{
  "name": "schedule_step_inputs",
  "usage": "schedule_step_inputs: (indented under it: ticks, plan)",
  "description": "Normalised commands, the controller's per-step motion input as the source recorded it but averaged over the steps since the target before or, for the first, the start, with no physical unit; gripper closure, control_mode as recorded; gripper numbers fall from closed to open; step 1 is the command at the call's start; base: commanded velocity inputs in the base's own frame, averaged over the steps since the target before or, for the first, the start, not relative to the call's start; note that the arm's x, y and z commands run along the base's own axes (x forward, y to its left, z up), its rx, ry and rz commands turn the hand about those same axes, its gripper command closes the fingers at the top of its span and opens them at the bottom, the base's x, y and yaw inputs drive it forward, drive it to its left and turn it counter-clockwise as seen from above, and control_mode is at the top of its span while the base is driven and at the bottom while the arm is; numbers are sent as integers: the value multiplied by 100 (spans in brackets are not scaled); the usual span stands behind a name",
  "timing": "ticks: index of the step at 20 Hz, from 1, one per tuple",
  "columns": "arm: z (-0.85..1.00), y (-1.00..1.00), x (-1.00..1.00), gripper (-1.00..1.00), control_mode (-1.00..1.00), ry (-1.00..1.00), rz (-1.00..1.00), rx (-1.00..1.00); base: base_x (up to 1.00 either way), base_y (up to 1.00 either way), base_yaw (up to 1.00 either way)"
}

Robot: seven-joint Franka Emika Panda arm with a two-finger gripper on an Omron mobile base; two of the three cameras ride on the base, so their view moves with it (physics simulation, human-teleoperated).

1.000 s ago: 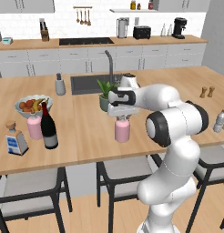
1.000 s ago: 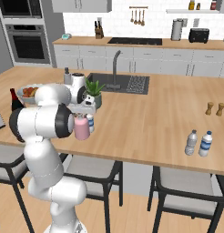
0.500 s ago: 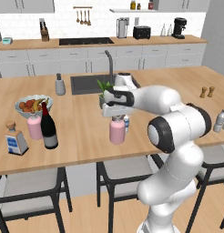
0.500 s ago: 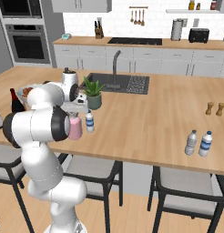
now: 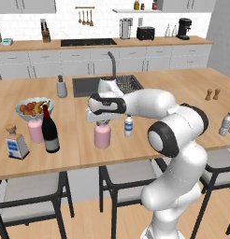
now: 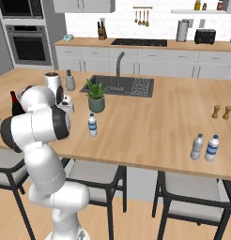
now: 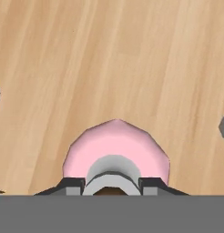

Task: Move the plastic bottles in the middle to the plastics group, and the glass bottles in the middle to the glass group.

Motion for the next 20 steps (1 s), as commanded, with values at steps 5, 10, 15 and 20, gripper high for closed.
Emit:
schedule_step_inputs:
  ticks: [5,10,15,20]
  plan:
    - [0,86,35,100,-100,-1,0,0,0,0,0]
    - [0,68,25,100,-100,0,0,0,0,0,0]
    - [-8,53,27,100,-100,0,0,1,0,0,0]
    - [-20,35,24,100,-100,0,0,0,0,0,0]
